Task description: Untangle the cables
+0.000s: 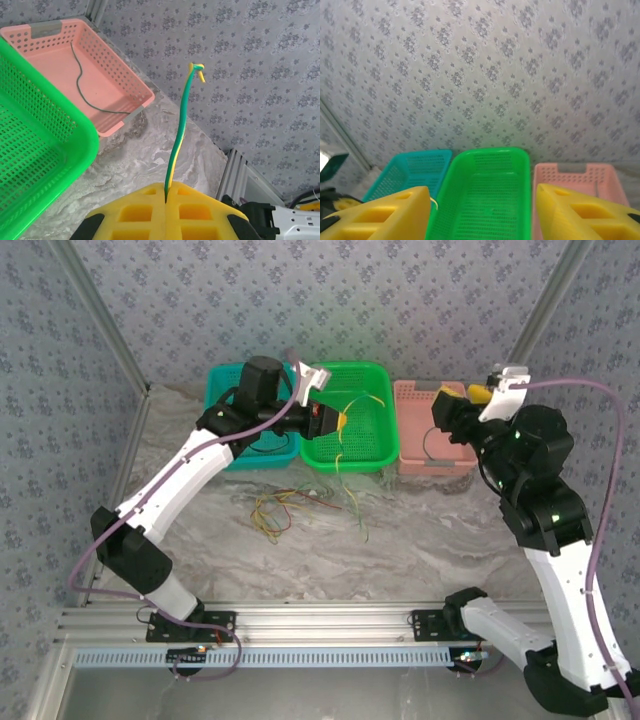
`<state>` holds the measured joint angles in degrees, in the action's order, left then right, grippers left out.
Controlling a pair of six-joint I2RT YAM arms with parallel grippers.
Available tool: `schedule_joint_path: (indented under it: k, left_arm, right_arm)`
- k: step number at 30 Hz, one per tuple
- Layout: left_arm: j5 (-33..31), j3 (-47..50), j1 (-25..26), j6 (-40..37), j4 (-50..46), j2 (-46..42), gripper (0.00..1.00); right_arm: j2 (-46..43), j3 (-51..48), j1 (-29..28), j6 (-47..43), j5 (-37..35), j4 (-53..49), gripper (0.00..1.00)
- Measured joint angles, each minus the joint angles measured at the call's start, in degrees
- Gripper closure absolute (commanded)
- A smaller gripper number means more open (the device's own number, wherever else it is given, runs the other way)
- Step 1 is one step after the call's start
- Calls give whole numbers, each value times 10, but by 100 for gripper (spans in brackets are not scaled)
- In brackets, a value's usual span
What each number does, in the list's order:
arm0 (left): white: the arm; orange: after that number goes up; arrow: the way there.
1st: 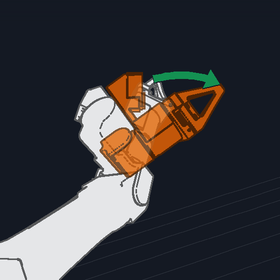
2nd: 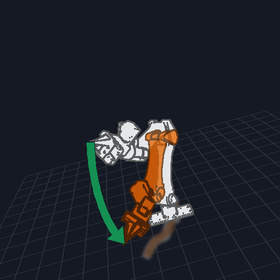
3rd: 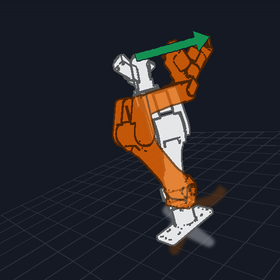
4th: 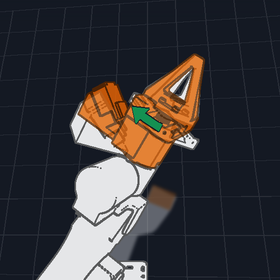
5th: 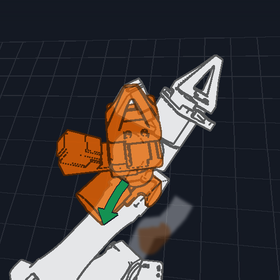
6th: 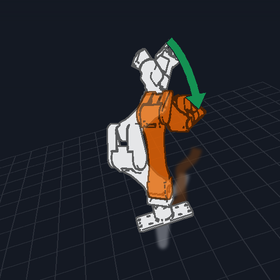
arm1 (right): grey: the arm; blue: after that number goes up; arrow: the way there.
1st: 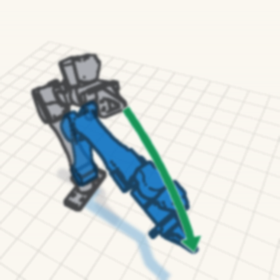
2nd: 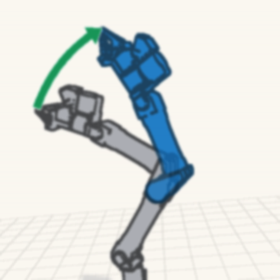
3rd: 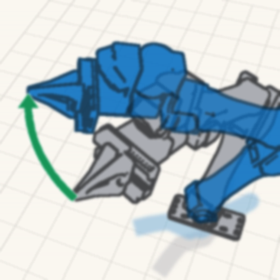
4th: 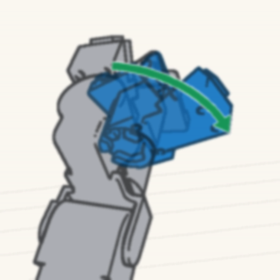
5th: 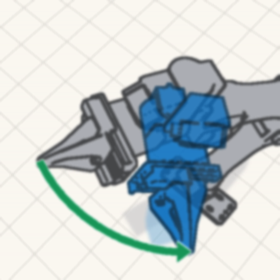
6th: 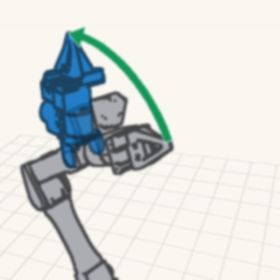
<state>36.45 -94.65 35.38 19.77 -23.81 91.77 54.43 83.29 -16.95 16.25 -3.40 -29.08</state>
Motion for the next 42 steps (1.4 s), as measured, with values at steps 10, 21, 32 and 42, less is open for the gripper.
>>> schedule_joint_path:
  k: [10,21,32,42]
  left_arm:
    - [-46,45,0,41,42,-7,100]
    - [-117,-10,-76,162,33,-23,100]
    - [-134,-42,-111,219,-14,-40,100]
    - [-133,-47,-112,219,-44,-40,100]
  right_arm:
    - [32,-146,-88,403,86,104,41]
    - [4,-267,-280,214,-17,138,42]
    - [70,-304,-341,27,-106,152,45]
    - [110,-277,-336,-42,-150,156,50]
